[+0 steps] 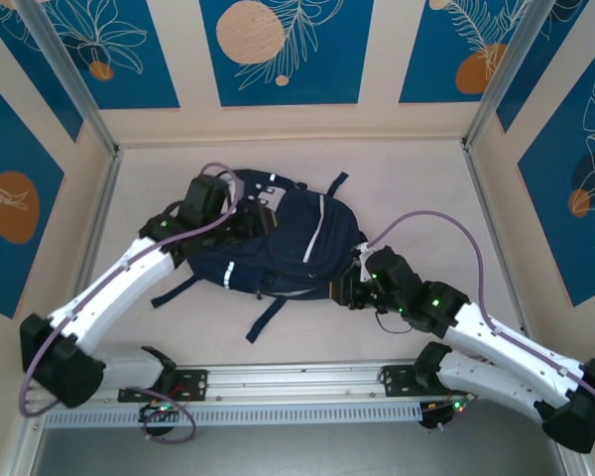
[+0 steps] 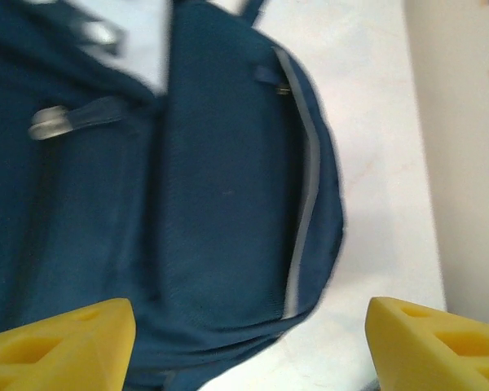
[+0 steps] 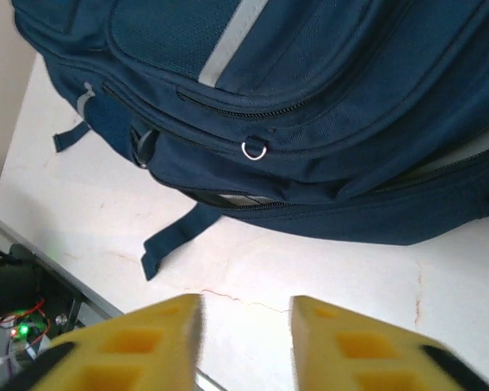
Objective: Pack the student bag
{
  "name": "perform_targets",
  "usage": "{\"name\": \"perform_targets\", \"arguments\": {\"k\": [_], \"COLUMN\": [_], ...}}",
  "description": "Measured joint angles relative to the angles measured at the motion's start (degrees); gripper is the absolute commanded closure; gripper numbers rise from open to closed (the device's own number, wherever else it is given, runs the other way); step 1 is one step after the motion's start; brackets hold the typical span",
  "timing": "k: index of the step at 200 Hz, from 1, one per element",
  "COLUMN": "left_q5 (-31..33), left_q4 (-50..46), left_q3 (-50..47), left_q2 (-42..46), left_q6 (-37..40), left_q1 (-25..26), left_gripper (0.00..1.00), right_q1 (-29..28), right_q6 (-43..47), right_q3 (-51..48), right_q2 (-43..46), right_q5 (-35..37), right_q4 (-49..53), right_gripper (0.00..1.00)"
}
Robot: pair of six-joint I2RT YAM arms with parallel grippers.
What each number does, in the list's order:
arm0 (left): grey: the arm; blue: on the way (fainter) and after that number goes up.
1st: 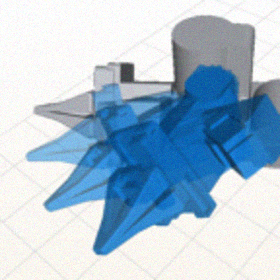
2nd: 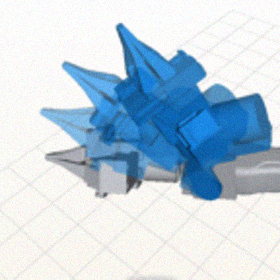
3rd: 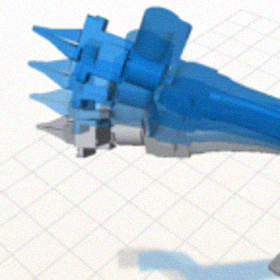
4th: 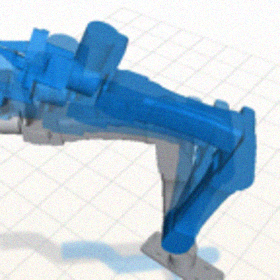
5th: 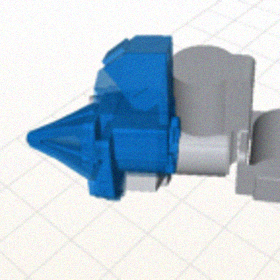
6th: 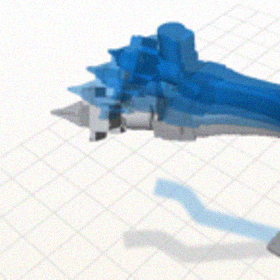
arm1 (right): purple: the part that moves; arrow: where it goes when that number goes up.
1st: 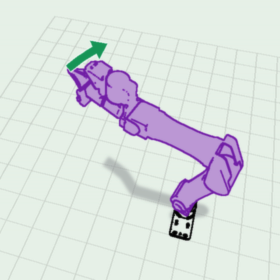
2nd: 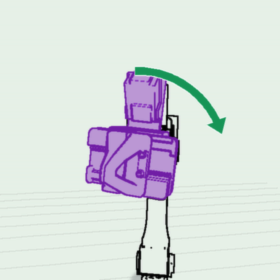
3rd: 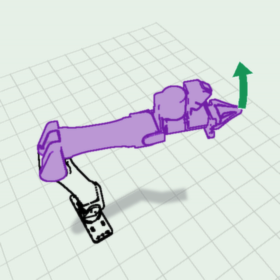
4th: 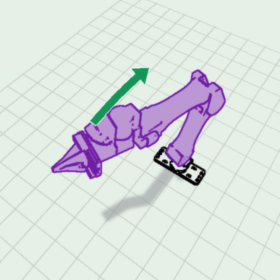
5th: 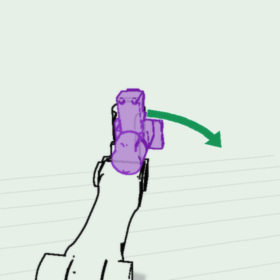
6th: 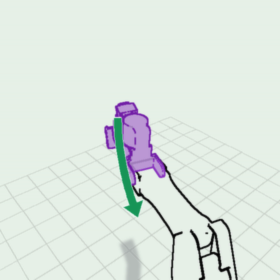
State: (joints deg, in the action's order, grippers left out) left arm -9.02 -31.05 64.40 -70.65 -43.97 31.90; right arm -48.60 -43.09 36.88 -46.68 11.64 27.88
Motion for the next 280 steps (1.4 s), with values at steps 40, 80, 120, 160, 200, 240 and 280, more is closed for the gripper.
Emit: {"name": "perform_targets", "arguments": {"k": [40, 80, 120, 160, 200, 240, 280], "left_q5": [11.2, 15.3, 15.5, 15.5, 15.5, 15.6, 15.7], "left_q4": [-5.4, -7.6, -7.6, -7.5, -7.6, -7.6, -7.5], "left_q3": [-9.6, -13.8, -13.8, -13.9, -14.8, -15.9, -16.0], "left_q2": [9.0, 14.4, 14.6, 13.9, 13.9, 15.2, 15.5], "left_q6": [-3.2, -5.2, -5.5, -5.7, -5.7, -5.9, -7.6], "left_q1": [-0.4, -0.4, -0.4, -0.5, -0.6, -0.8, -0.9], "left_gripper": [0.23, 0.22, 0.22, 0.23, 0.23, 0.23, 0.23], "right_q1": [-0.8, 1.5, 7.8, 13.4, 11.8, 2.6, -8.1], "right_q6": [-3.3, -5.0, -6.1, -2.6, 0.2, 4.2, 6.7], "right_q3": [-1.1, -1.1, 1.8, 8.0, 12.6, 9.6, 5.7], "right_q2": [-12.6, -23.5, -35.1, -41.9, -41.1, -29.7, -24.2], "right_q5": [4.8, 7.3, 7.0, 6.8, 9.1, 13.1, 11.0], "right_q4": [-2.1, -5.5, -9.2, -12.5, -12.0, -10.7, -13.9], "right_gripper": [0.98, 0.98, 1.0, 0.95, 0.81, 0.65, 0.63]}}
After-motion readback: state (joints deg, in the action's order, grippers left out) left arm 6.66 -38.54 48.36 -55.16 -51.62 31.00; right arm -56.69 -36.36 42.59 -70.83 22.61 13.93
